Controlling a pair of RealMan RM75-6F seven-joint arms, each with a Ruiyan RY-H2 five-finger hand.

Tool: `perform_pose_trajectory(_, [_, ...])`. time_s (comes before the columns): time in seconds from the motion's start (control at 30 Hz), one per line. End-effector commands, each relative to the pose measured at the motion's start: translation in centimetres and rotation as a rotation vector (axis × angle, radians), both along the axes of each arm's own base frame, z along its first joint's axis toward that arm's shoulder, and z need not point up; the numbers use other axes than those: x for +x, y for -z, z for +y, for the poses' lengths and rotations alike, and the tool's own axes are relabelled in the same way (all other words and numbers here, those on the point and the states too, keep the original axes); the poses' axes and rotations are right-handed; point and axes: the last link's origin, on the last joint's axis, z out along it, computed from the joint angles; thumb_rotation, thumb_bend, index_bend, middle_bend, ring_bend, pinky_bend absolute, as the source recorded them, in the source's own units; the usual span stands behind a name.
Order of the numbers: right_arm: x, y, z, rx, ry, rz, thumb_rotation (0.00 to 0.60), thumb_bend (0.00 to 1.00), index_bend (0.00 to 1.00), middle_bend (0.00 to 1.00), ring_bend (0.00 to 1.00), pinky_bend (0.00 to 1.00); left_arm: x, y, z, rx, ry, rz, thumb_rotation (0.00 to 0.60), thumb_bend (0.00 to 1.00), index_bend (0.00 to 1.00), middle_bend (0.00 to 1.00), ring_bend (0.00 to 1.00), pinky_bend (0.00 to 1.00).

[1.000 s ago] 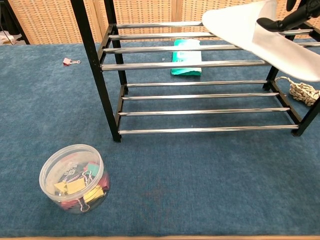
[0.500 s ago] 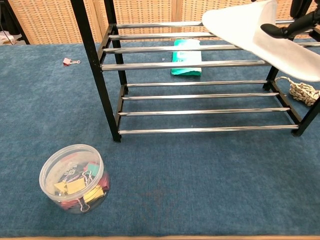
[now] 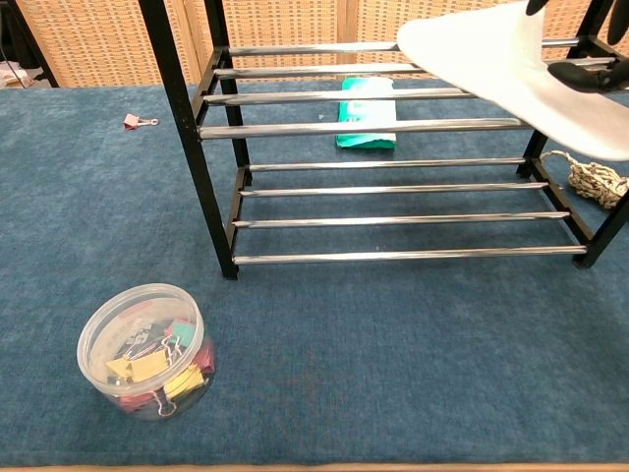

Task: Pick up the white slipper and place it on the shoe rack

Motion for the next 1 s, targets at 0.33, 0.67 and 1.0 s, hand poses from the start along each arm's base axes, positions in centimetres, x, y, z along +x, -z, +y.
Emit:
perform_pose_trajectory(0.33, [-2.1,0.0,1.6,0.015,-0.009,0.023,0.6,0.35,0.34,0.22,0.21,0.5,0.0,0.1,0.1,-0.005,-0.002,-0.001,0.6,0.0,0.0,0.0,0.0,0.0])
perform_pose_trajectory(0.67, [-3.2,0.0,2.8,0.06,-0.105,0.024,0.6,0.35,0.36,0.23,0.21,0.5,0.1,0.4,0.1,-0.017,-0.001,0.009,0.6,0.0,0.0,0.0,0.0,0.0])
perform_pose_trajectory(1.0, [-4.1,-0.5,3.9,0.097,-0.31,0.039,0.6,0.35,0.38,0.24,0.21,0.48,0.1,0.6,0.1,-0.02,-0.001,0.014,0.6,0.0,0.0,0.0,0.0,0.0])
